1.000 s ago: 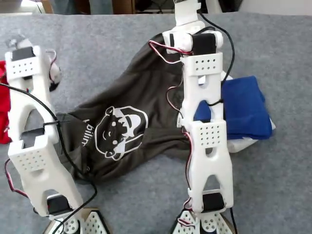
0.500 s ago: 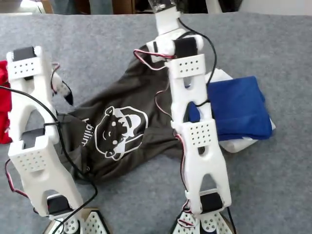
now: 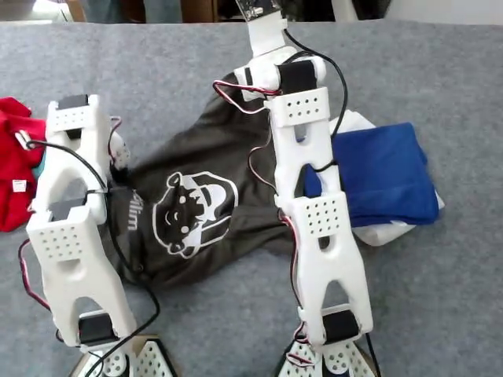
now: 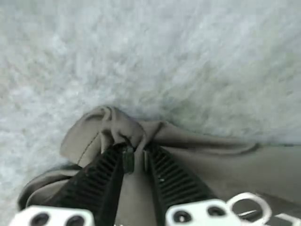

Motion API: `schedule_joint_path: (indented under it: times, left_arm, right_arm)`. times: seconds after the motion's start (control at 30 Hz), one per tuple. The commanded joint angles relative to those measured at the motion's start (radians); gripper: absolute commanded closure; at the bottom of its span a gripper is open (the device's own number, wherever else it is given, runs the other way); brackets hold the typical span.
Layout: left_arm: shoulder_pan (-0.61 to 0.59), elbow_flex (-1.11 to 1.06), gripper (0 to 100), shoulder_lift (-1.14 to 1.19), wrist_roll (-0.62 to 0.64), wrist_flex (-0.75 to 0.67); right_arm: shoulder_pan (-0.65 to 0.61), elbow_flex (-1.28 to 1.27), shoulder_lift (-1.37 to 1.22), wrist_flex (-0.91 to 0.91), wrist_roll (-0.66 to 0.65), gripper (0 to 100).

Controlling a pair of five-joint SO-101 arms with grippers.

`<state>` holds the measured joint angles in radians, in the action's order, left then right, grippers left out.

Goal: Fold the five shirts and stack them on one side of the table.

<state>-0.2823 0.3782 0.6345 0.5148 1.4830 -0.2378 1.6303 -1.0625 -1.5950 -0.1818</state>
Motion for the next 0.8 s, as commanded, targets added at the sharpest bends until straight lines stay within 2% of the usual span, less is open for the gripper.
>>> schedule_joint_path:
  times: [0.0,0.2,0.3,0.4,0.53,0.6,0.7,0.73,0.77]
  left_arm:
    - [-0.021,0.168,97,-0.058,0.017,0.002]
    - [-0.021,0.357,97,-0.146,0.017,-0.005]
    - [-0.021,0.363,97,-0.149,0.011,-0.032]
    - [-0.028,0.263,97,-0.149,0.0,-0.061]
    - [-0.053,0.025,96,-0.149,-0.006,-0.089]
    - [-0.073,-0.071,90,-0.158,-0.028,-0.087]
    - [-0.111,-0.108,71,-0.161,-0.049,-0.017]
    - [-0.119,-0.082,67,-0.164,-0.072,0.017]
    - [-0.125,-0.051,67,-0.172,-0.084,0.058]
  right_arm:
    - [-0.005,0.041,0.013,0.012,0.002,98.1]
    - [-0.008,0.041,0.01,0.017,0.002,98.1]
    - [-0.011,0.036,0.007,0.018,0.002,98.1]
    - [-0.011,0.036,0.007,0.02,0.002,98.1]
    - [-0.011,0.036,0.007,0.02,0.0,98.1]
    - [-0.011,0.036,0.007,0.02,0.0,98.1]
    - [-0.011,0.036,0.007,0.018,0.0,98.1]
    - [-0.011,0.036,0.007,0.017,0.0,98.1]
    - [-0.011,0.036,0.007,0.017,0.0,98.1]
